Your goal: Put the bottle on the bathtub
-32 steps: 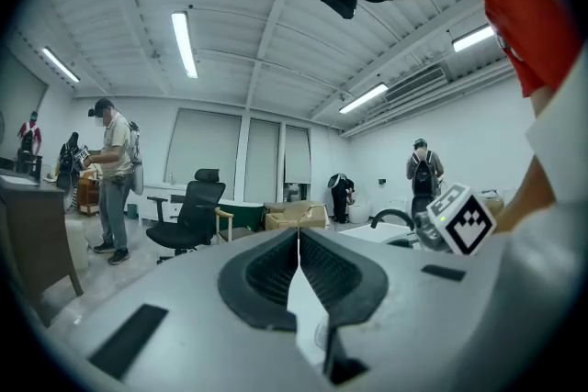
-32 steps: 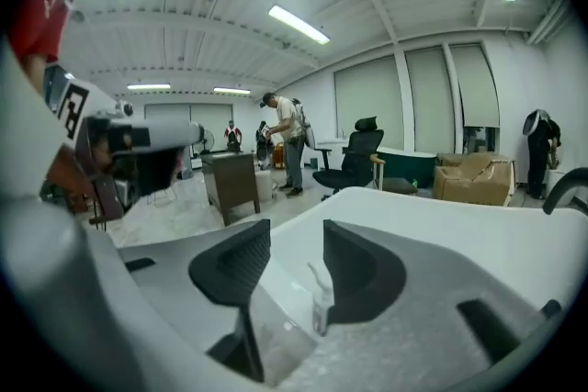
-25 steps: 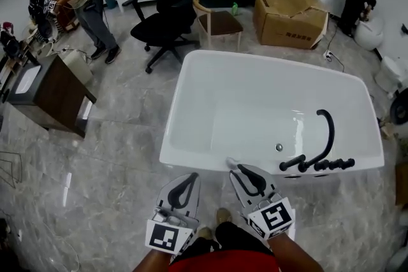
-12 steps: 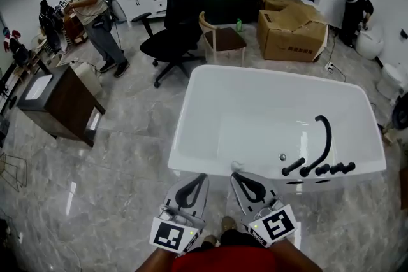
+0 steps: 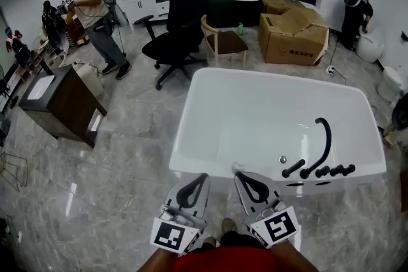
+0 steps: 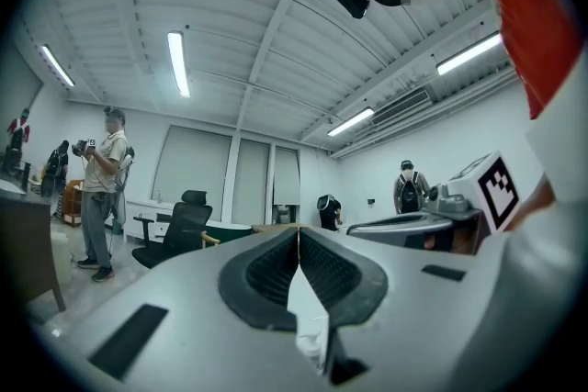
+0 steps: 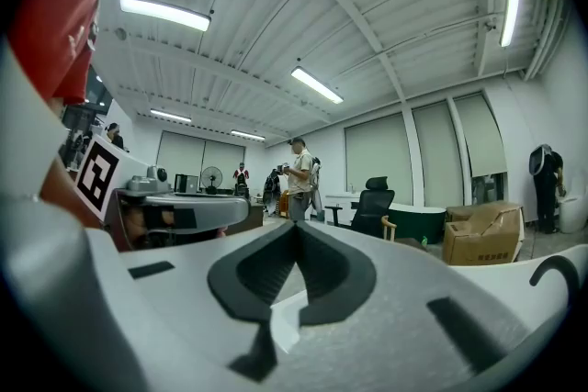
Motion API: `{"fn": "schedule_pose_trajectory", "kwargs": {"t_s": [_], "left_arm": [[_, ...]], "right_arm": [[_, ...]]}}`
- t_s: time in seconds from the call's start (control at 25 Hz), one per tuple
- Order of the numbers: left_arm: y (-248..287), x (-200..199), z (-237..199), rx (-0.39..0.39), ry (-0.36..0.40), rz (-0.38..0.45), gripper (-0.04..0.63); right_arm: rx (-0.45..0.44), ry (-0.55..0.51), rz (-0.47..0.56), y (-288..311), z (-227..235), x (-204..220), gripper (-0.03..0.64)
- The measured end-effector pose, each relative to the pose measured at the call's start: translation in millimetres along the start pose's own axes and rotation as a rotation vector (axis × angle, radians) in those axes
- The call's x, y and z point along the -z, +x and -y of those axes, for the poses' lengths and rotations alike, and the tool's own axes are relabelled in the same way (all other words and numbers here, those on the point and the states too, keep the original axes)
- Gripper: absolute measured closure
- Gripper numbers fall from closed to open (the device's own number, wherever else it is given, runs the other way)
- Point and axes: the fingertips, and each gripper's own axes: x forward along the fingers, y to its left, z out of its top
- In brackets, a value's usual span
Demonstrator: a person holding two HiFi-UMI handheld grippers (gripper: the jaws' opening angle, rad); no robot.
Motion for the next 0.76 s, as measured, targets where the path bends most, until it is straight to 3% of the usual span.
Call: {"fn": "schedule_pose_trajectory", "kwargs": {"t_s": [0.76], "left_arm": [[2.4, -1.9, 5.4, 0.009, 0.009, 0.009, 0.583]], "right_arm": [[0.013, -0.007, 0.003, -8.1, 5.3, 4.3, 0.612]]}}
